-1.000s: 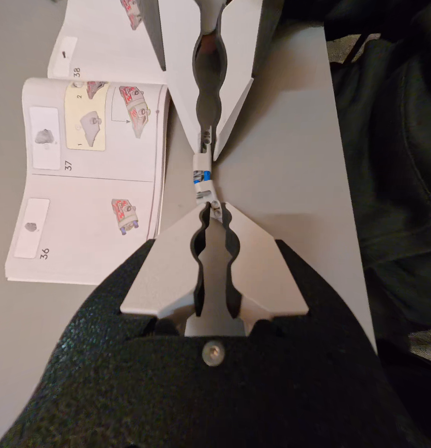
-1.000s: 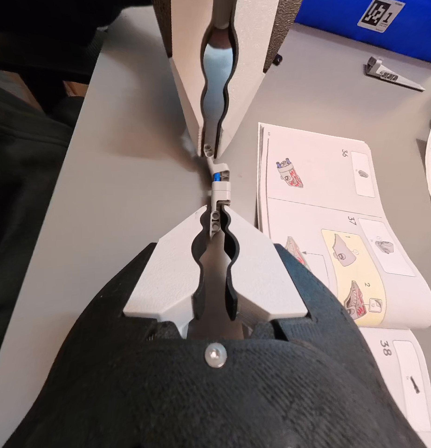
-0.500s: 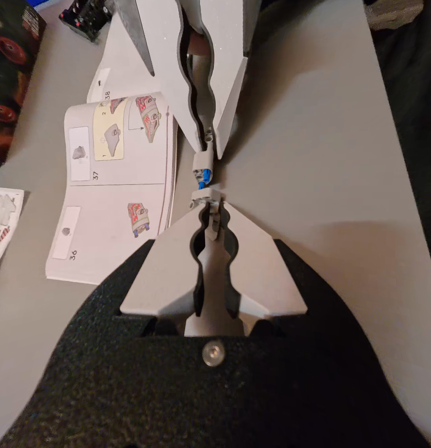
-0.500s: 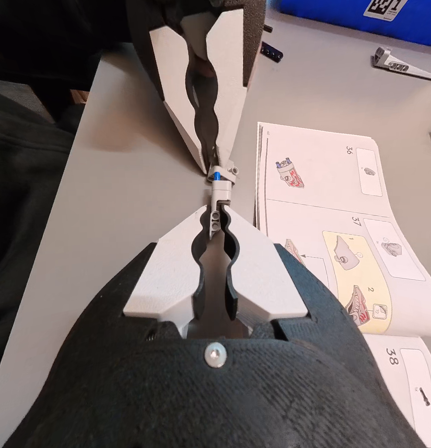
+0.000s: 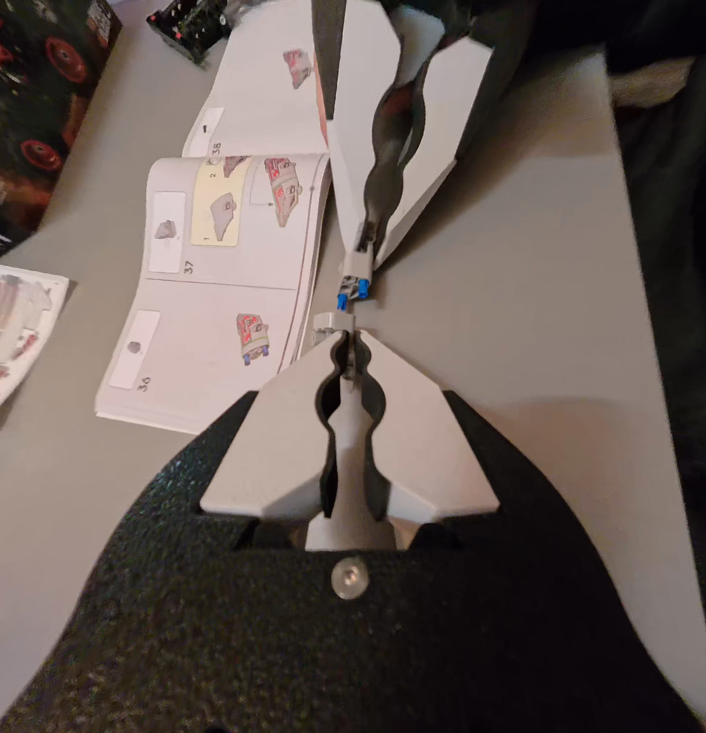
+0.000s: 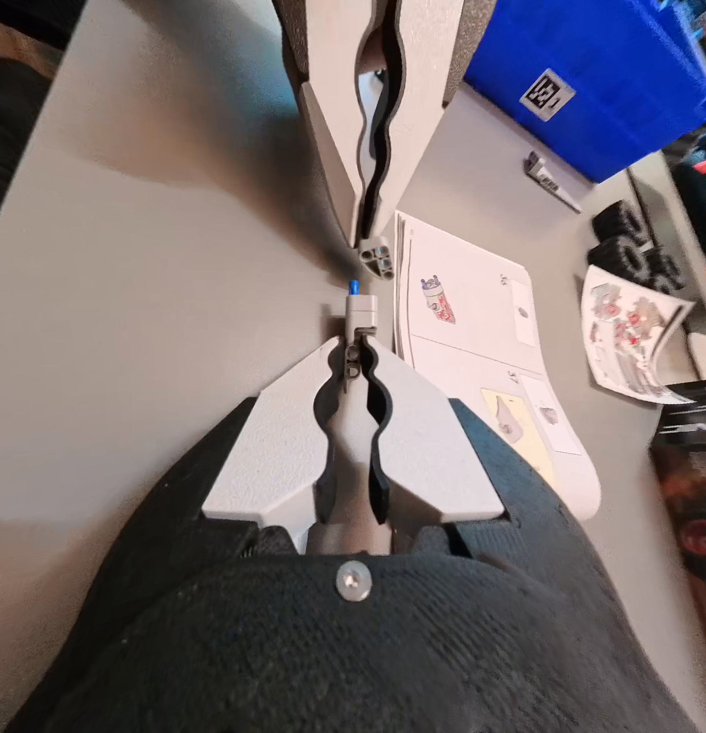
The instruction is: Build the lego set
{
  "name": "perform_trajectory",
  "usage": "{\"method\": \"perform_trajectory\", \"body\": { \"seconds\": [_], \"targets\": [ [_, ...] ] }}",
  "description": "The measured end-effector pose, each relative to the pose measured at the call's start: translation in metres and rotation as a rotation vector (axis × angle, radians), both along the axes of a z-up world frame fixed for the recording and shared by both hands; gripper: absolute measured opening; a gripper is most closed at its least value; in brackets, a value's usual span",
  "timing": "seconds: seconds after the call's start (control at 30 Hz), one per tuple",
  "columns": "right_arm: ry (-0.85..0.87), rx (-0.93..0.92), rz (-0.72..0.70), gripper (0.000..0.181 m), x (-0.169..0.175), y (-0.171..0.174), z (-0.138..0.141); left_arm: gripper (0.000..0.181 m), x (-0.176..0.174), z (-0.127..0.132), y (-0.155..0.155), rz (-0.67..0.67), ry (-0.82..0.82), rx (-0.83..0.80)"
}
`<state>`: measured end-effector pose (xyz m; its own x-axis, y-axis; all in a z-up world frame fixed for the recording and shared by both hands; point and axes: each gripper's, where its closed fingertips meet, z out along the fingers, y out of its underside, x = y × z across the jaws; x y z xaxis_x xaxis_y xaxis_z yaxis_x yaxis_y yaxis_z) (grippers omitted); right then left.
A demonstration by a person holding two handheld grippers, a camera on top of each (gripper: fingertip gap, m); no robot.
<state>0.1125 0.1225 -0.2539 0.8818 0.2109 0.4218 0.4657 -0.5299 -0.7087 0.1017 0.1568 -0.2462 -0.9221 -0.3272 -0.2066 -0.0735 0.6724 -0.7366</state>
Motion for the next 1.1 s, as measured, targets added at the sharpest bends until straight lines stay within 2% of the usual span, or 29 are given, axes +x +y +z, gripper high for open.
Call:
{"method": "perform_trajectory", "body": {
  "seconds": [0.03, 0.27, 0.43, 0.53, 0.8, 0.97, 1.1],
  "targets": [
    [-0.036, 0.013, -0.007, 0.005, 0.002, 0.001, 0.001, 0.000, 0.000, -0.003, 0.001, -0.001, -0.023, 0.049],
    [-0.117, 0.034, -0.008, 0.005, 0.004, 0.001, 0.002, 0.000, 0.000, -0.013, -0.003, 0.002, -0.140, 0.244],
    [-0.313, -0.021, -0.013, 0.005, 0.009, -0.002, -0.003, 0.000, 0.001, -0.014, -0.010, 0.000, -0.220, 0.317],
    [-0.412, -0.037, -0.007, 0.005, 0.009, -0.002, -0.003, 0.000, 0.003, -0.015, -0.013, 0.015, -0.269, 0.304],
    [-0.540, -0.095, 0.014, 0.005, 0.009, 0.000, -0.003, 0.000, 0.004, -0.014, -0.012, 0.050, -0.259, 0.239],
    [-0.546, -0.085, 0.040, 0.005, 0.007, -0.001, -0.003, 0.000, 0.003, -0.015, -0.012, 0.036, -0.244, 0.198],
    [-0.477, -0.101, 0.066, 0.005, 0.002, -0.001, -0.003, 0.000, 0.002, -0.015, -0.013, 0.032, -0.218, 0.176]
  ]
}}
